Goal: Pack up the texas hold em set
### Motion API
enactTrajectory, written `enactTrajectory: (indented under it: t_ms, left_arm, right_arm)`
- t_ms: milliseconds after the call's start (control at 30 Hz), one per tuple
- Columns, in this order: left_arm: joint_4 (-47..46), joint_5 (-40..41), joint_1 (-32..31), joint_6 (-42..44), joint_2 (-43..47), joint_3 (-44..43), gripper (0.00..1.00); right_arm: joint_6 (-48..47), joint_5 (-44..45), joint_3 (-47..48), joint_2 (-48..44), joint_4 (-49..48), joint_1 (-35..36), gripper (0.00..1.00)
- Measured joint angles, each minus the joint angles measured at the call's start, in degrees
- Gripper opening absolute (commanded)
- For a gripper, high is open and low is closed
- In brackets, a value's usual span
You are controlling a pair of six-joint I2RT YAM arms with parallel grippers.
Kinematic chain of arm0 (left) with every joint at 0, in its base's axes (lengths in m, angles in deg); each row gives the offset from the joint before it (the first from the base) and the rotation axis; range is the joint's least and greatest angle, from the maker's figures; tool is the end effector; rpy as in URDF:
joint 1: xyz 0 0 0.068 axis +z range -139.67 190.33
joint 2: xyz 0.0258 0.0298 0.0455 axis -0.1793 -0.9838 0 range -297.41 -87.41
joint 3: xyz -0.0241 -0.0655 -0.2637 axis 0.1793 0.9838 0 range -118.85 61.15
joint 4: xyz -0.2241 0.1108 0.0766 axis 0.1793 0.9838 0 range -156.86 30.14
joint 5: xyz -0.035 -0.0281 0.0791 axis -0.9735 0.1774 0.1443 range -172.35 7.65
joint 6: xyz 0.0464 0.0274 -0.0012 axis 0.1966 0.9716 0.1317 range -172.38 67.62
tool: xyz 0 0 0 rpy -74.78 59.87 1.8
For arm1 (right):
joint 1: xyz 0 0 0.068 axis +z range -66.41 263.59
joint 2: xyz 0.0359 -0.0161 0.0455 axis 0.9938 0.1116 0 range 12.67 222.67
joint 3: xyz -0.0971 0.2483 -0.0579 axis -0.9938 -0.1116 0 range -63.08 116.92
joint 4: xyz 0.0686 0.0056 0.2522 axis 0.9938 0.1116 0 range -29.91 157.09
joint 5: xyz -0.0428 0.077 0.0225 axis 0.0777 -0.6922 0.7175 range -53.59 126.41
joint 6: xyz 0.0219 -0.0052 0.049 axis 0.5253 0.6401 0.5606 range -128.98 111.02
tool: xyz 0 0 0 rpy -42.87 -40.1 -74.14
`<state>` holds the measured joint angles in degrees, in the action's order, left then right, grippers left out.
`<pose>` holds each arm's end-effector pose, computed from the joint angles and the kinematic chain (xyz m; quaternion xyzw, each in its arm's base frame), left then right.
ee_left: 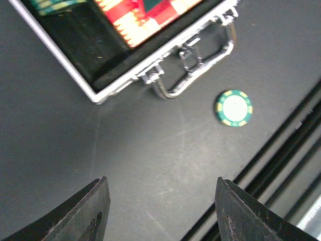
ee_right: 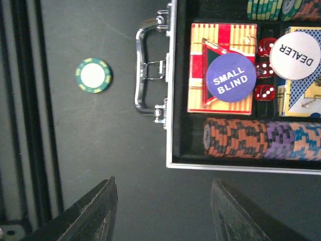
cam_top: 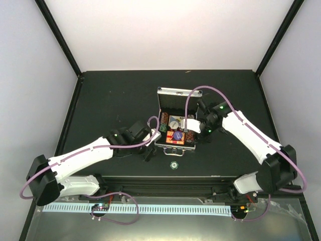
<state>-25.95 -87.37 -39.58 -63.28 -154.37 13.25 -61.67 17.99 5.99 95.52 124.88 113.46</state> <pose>0.1412 -0.1723 0.2384 0.3329 0.9058 -0.1675 0.2019 0.2205 0.1396 0.2698 -0.6600 0.7276 0.1366 0.1279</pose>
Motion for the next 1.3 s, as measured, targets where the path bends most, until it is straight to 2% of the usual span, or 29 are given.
enactTrajectory:
  t_ms: [200, 400, 500, 667, 800, 1000, 1300]
  left_arm:
    - [0.79, -4.20, -3.39, 0.87, -3.50, -1.70, 0.53]
    - [2.32, -4.04, -9.92, 0.83, -9.79, -6.67, 0.55]
    - [3.08, -2.73, -12.85, 0.07, -14.84, -9.29, 0.59]
    - [5.70, 1.44, -17.07, -2.73, -27.74, -18.29, 0.61]
    - [7.17, 4.15, -19.02, -5.51, -35.10, -23.96, 0.61]
    - [9.66, 6.47, -19.96, -9.81, -39.32, -28.35, 0.60]
    - [10.34, 8.68, -20.50, -12.22, -42.99, -29.03, 0.57]
  right_arm:
    - [0.92, -1.42, -1.84, -6.51, 4.39, -0.33, 0.54]
    - [4.39, -4.04, -5.95, -13.92, 6.56, -1.46, 0.53]
    - [6.03, -4.26, -9.38, -17.66, 7.10, -2.69, 0.53]
    - [8.90, -4.37, -13.18, -22.36, 7.28, -6.38, 0.54]
    - [11.08, -4.42, -14.27, -23.41, 7.56, -8.37, 0.55]
    - [12.81, -3.50, -14.82, -24.06, 8.15, -9.44, 0.55]
    - [12.90, -1.31, -14.84, -23.63, 8.94, -9.70, 0.55]
